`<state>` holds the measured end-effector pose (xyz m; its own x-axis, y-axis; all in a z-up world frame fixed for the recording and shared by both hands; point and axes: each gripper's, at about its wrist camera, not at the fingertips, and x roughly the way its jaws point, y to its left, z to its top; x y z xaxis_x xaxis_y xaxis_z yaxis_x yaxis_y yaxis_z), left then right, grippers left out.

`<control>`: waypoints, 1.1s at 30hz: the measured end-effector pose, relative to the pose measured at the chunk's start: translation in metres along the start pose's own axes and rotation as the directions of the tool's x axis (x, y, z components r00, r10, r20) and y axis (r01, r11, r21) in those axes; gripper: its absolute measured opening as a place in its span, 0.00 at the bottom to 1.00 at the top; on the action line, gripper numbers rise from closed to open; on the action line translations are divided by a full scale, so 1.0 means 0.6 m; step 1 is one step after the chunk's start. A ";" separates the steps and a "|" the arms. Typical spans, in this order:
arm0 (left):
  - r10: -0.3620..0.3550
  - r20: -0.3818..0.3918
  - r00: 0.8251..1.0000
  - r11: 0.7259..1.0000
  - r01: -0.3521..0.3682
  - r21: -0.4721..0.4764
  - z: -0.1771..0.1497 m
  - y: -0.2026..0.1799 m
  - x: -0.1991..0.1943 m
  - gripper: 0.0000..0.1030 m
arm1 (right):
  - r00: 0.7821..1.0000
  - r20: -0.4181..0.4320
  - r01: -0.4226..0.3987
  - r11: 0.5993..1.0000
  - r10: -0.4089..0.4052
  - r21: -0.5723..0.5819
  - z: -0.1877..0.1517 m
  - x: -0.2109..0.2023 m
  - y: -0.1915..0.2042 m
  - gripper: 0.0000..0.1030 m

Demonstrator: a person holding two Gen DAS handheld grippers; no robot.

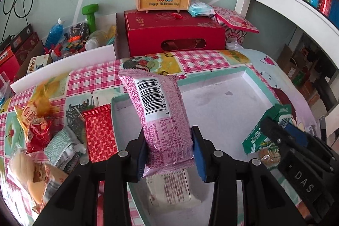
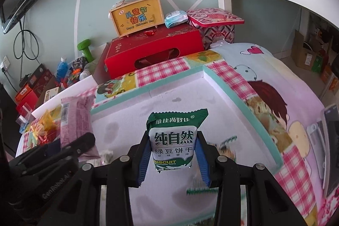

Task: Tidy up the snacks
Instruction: 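Carry the biscuit pack with the right gripper while the left carries the pink bag over the tray, then open the right gripper to release the biscuit pack while the left releases the pink bag in the tray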

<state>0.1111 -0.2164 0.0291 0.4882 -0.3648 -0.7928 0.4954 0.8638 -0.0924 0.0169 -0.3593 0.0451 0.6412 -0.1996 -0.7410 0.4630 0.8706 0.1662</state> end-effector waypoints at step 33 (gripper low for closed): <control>0.210 -0.072 0.975 0.970 -0.217 -0.112 0.017 0.059 -0.009 0.83 | 0.996 -0.066 0.065 0.998 -0.064 0.012 0.008 0.034 -0.013 1.00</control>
<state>0.1334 -0.1874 0.0361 0.5281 -0.1490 -0.8360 0.2937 0.9558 0.0151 0.0293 -0.3724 0.0322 0.5687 -0.2246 -0.7913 0.5108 0.8505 0.1257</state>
